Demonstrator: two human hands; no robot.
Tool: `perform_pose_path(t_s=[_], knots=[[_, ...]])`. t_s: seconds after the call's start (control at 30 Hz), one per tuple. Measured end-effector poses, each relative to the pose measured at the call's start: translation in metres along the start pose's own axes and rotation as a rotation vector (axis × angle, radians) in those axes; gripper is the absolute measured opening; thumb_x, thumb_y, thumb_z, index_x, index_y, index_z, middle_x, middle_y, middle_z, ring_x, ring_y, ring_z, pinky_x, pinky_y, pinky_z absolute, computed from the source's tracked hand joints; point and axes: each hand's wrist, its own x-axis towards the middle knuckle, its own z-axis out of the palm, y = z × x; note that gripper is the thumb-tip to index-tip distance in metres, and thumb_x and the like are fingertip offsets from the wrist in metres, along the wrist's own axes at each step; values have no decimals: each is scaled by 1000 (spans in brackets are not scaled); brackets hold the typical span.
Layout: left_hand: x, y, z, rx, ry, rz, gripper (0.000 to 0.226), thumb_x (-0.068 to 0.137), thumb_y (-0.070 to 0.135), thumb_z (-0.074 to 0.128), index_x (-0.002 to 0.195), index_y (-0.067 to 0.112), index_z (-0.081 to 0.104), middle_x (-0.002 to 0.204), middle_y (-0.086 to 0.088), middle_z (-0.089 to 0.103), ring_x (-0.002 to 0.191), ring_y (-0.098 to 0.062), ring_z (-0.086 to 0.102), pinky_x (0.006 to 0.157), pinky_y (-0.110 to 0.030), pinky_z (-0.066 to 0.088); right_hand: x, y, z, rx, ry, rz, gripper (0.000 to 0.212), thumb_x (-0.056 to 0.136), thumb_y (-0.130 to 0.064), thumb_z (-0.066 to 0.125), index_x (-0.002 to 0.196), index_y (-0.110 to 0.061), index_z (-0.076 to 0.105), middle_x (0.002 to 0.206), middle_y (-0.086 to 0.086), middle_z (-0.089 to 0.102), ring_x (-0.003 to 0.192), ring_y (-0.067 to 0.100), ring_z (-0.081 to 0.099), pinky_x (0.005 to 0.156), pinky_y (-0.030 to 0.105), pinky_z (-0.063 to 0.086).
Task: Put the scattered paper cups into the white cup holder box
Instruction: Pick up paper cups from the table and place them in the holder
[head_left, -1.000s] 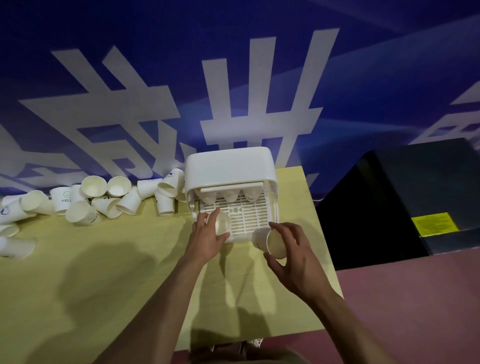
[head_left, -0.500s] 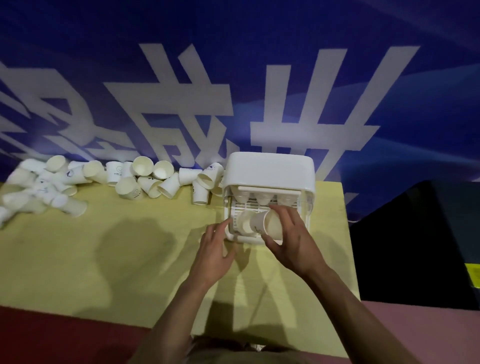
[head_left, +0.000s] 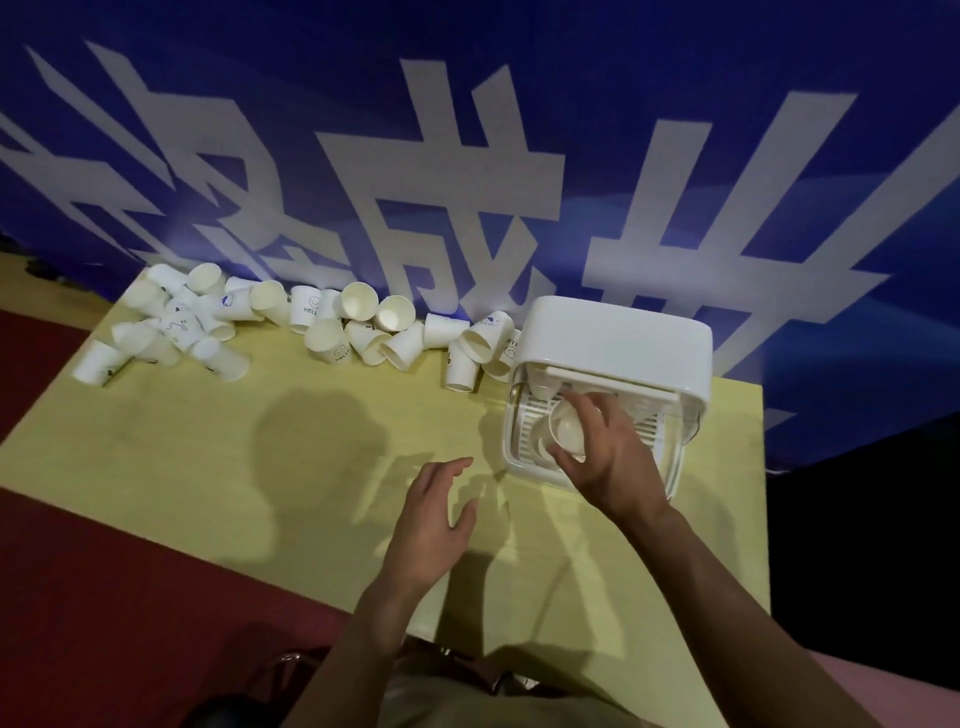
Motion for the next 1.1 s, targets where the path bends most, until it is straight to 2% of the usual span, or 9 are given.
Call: perform_pose_path(t_s=[0.17,0.3,0.37,0.57,0.67,0.77,0.9,1.03,1.1], knots=[[3,-4,-3,-6,-24,-7,52,96,22,63,144,35,46,131,18,45,122,-5,49,104,-33,47,-6,7,27,16,-99,21,68,88,-31,77,147,-22,44,143,6,46,127,29,53,97,46,54],[6,-7,-7,-11,-18,3,53,96,21,63,144,35,46,130,18,45,122,-4,49,103,-31,47,-5,18,44,-42,-193,84,77,92,-38,74,157,-23,35,161,12,35,146,31,39,113,44,45],[6,-8,-10,-14,-17,-2,53,96,20,62,144,35,47,130,18,45,122,-4,49,104,-29,46,-2,21,47,-55,-235,111,77,95,-42,70,159,-26,31,166,10,29,150,29,35,114,43,42],[1,-14,-25,-31,6,-16,53,96,19,61,144,36,47,130,19,46,122,-1,48,102,-24,44,17,22,46,-73,-249,154,77,92,-44,72,156,-18,39,157,17,41,139,37,47,111,43,44],[3,-24,-39,-31,10,-14,54,96,19,62,143,39,46,129,21,45,121,1,48,100,-20,43,11,15,48,-58,-217,176,80,89,-39,78,155,-16,42,155,22,41,138,41,47,112,46,43],[11,-38,-52,-42,4,0,56,94,16,63,142,40,47,129,21,46,120,3,48,96,-16,42,1,2,47,-151,-130,187,82,85,-40,82,154,-18,42,155,23,43,136,44,49,107,51,47],[32,-62,-73,-73,-22,45,56,92,12,65,140,37,50,127,18,48,117,5,49,95,-20,45,-3,-30,43,-235,50,136,63,86,-42,79,139,-15,57,134,12,63,116,38,60,90,46,55],[61,-94,-113,-101,-38,102,55,93,14,66,139,39,51,128,20,49,117,3,51,93,-23,47,15,-96,53,-233,131,72,49,93,-51,64,129,-17,64,122,5,67,107,33,62,77,42,58],[74,-116,-144,-102,-44,118,54,92,15,66,138,40,51,127,21,49,117,2,52,91,-25,48,33,-139,67,-215,150,71,47,93,-49,65,129,-17,64,121,4,67,106,32,62,76,42,58]])
